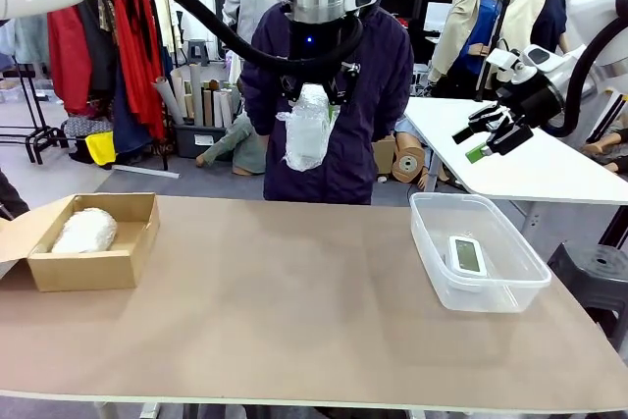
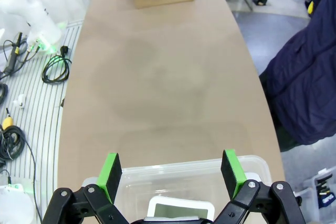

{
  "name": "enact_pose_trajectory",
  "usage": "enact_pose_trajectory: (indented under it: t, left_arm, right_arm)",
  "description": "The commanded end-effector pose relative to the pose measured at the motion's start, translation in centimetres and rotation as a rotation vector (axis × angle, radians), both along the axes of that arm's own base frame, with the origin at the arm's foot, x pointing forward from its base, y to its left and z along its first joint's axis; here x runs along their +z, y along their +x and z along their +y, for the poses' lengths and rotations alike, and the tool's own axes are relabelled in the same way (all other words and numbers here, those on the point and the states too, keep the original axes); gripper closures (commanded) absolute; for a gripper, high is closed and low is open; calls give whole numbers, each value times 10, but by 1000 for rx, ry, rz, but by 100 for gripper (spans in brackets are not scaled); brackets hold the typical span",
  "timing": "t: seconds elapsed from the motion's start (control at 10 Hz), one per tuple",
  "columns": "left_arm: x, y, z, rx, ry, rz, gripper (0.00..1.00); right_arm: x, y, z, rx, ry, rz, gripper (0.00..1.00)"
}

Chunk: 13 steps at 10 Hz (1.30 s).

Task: Separate and place wrapped and unwrapped clocks.
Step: If the picked Digital clock is wrapped, place it in the Package Box ; if not, place it in the Organizing box.

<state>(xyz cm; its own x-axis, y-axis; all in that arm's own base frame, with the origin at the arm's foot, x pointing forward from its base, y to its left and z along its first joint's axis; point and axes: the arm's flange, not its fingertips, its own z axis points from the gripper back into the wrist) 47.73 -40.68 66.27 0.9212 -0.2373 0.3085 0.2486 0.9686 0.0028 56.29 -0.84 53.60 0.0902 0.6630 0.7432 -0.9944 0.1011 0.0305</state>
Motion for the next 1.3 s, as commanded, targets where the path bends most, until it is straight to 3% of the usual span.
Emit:
enact_pose_trajectory:
  t: [0.0, 0.5, 0.9, 1.2]
  left_arm:
    - [4, 0, 3, -6, -7, -1, 100]
    - [0, 0, 0, 0, 0, 0, 100]
    - [-12, -6, 77, 138, 81, 31, 100]
    - [-32, -5, 152, 201, 110, 113, 100]
  right_arm:
    - [-2, -3, 0, 8, -20, -22, 0]
    - [-2, -3, 0, 8, -20, -22, 0]
    - [-2, -3, 0, 8, -20, -22, 0]
    - [-2, -3, 0, 8, -20, -22, 0]
